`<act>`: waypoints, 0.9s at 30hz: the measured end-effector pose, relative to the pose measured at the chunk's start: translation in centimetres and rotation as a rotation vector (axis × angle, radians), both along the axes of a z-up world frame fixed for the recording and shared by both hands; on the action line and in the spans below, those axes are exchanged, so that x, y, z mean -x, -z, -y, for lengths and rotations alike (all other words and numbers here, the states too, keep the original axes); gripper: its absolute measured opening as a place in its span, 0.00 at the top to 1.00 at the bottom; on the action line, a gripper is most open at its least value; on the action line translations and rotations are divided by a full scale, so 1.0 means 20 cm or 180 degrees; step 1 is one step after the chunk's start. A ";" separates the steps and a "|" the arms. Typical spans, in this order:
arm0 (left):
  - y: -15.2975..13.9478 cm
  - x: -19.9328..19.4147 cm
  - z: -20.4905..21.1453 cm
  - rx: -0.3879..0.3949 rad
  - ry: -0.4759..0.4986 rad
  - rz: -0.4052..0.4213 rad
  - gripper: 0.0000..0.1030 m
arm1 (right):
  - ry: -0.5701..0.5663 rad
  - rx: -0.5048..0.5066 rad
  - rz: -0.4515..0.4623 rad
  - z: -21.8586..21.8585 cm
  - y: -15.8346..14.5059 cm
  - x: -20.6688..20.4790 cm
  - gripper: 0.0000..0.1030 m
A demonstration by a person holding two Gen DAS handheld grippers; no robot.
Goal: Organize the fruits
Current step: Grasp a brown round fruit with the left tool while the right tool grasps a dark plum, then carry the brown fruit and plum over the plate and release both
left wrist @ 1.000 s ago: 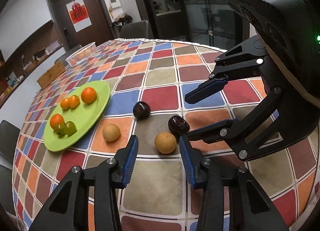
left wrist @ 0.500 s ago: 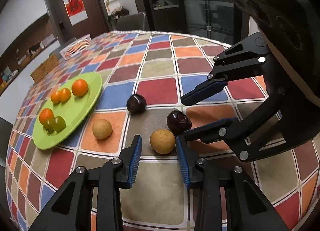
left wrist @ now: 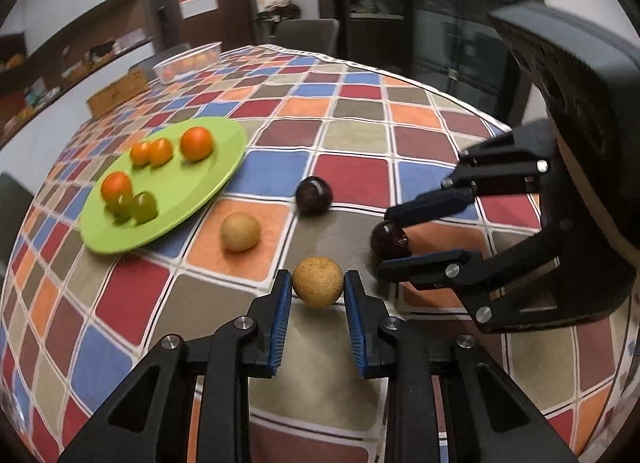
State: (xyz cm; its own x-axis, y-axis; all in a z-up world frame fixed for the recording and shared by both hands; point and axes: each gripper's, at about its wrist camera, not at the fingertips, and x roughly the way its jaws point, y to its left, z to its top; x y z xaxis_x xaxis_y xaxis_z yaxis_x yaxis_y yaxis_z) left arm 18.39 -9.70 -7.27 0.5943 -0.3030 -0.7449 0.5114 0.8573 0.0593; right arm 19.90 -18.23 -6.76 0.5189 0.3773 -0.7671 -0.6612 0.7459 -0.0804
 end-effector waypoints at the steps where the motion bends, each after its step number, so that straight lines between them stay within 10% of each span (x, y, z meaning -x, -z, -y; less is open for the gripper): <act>1: 0.00 0.00 -0.01 0.0031 -0.0038 -0.0011 0.74 | 0.0002 -0.0014 -0.0019 0.00 0.00 0.00 0.67; 27: -0.24 0.07 -0.19 0.0358 -0.0468 0.0307 0.74 | 0.0403 -0.0457 0.0169 -0.04 -0.23 0.01 0.72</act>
State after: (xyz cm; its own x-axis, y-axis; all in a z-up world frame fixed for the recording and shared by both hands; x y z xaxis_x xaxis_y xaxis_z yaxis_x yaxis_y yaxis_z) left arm 17.03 -5.91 -2.39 0.7052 -0.2859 -0.6488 0.3770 0.9262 0.0017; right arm 19.64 -17.36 -2.15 0.6074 0.4099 -0.6805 -0.5589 0.8293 0.0006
